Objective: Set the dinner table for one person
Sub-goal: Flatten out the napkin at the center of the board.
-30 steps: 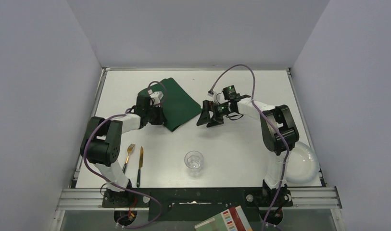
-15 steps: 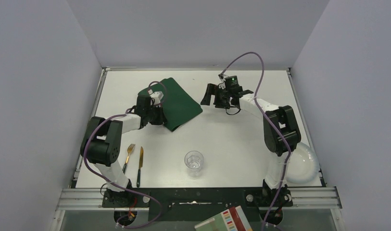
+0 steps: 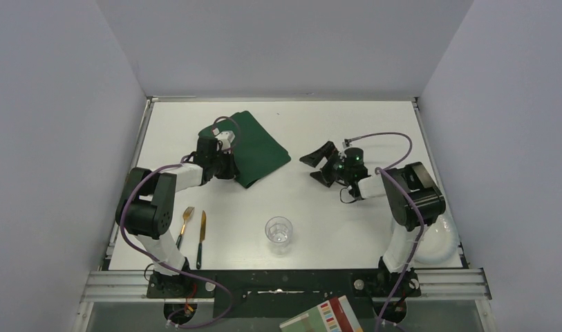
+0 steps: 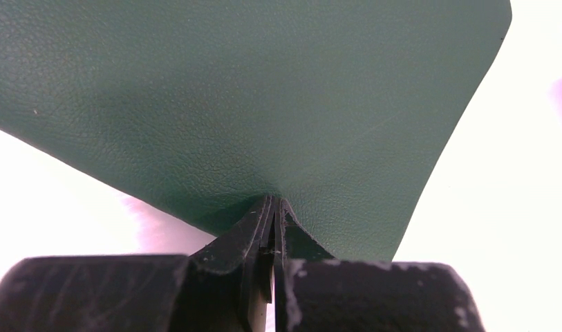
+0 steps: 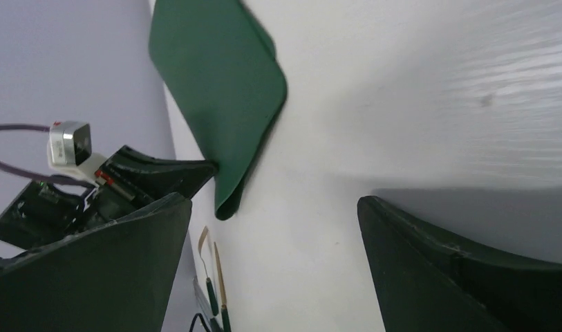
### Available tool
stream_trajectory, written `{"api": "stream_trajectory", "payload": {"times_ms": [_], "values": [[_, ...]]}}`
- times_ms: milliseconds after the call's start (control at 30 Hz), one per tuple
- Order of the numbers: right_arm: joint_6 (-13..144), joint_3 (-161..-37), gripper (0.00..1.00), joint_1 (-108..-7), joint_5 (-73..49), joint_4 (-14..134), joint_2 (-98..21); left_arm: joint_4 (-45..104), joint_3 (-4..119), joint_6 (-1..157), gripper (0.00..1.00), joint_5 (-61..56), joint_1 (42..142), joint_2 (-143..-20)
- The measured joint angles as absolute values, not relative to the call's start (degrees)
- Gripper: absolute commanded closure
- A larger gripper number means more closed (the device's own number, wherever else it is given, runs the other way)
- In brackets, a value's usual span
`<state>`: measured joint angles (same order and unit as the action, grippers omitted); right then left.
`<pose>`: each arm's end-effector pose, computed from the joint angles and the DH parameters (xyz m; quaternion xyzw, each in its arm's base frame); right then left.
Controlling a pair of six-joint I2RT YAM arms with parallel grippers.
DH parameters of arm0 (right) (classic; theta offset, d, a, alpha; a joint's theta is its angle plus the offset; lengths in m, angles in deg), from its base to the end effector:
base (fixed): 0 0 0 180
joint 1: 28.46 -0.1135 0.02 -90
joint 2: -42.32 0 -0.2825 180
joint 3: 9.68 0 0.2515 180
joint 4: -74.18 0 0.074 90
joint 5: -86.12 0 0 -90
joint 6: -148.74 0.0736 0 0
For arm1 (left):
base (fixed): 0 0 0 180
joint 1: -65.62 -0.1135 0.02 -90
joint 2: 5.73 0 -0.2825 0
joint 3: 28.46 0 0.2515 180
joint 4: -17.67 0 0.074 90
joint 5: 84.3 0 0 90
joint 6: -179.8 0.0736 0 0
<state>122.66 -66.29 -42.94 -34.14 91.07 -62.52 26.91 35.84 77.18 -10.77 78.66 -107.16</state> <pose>0.3561 0.1303 0.1274 0.2358 0.8179 0.4752 0.2226 0.3618 -0.1052 0.1339 0.0566 0.9186 -0.2113 0.3291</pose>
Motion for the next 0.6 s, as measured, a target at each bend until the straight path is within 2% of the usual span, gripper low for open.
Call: {"api": "stream_trajectory", "payload": {"times_ms": [100,200,400,600], "values": [[126.7,-62.9,0.02,-46.9,-35.0,105.8,-65.8,26.9,35.8,77.4,1.0,-10.1,78.6,-107.1],[128.4,-64.3,0.02,-50.7,-35.2,112.9,-70.1,26.8,35.8,77.6,1.0,-9.7,78.6,-107.1],[131.1,-69.9,0.02,-54.8,-34.2,117.6,-75.5,26.7,35.8,77.6,1.0,-9.5,78.2,-107.1],[131.5,-70.2,0.02,-55.1,-30.3,118.5,-76.3,26.7,35.8,77.6,1.0,-9.5,78.1,-107.1]]}}
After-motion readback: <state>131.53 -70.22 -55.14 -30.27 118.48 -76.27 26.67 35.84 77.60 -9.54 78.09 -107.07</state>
